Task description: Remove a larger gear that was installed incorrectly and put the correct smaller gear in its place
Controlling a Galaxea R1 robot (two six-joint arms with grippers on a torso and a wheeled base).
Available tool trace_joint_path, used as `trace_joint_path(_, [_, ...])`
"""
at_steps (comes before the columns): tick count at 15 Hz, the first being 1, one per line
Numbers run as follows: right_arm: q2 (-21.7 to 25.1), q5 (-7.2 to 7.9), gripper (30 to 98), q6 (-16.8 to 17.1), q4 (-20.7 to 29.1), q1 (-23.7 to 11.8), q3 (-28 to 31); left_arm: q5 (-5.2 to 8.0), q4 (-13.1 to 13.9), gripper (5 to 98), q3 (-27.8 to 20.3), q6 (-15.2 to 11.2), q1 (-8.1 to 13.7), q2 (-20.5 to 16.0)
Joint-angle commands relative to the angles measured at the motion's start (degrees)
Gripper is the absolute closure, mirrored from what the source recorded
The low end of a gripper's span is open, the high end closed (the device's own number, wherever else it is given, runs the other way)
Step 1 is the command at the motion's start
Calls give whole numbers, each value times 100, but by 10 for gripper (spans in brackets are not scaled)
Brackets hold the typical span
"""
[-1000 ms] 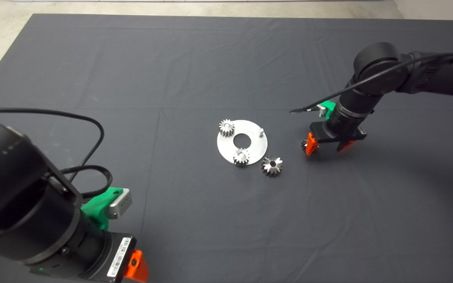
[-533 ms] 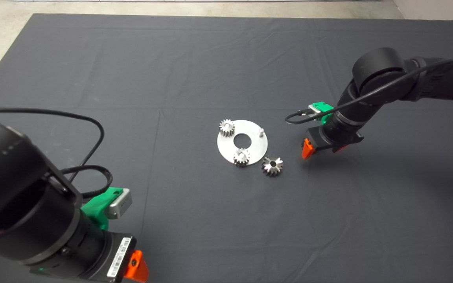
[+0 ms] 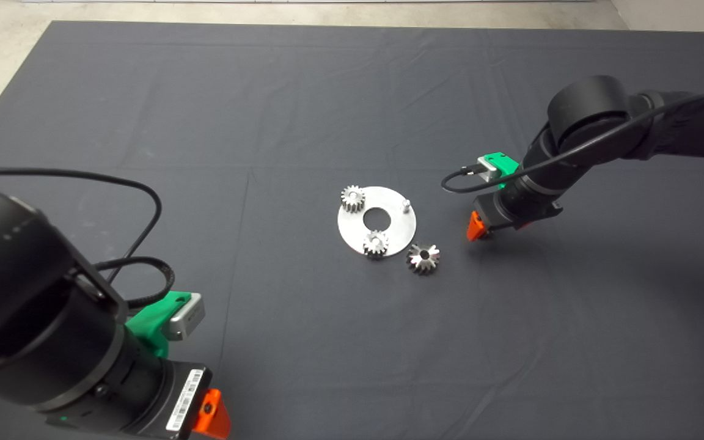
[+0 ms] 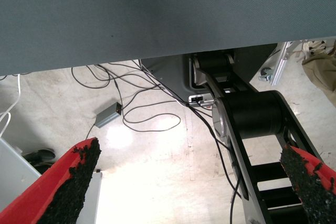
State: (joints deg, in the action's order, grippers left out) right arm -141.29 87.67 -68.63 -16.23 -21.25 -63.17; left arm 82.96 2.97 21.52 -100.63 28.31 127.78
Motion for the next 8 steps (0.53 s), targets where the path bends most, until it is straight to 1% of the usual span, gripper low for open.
trace_joint_path(1, [-185, 733, 505, 17, -373, -108, -264, 10, -16, 153, -44, 9, 70, -20])
trace_joint_path(4, [-211, 733, 505, 34, -440, -99, -384, 10, -16, 153, -44, 9, 70, -20])
trace_joint_path(8, [-202, 733, 505, 43, -469, -73, -405, 10, -16, 153, -53, 9, 70, -20])
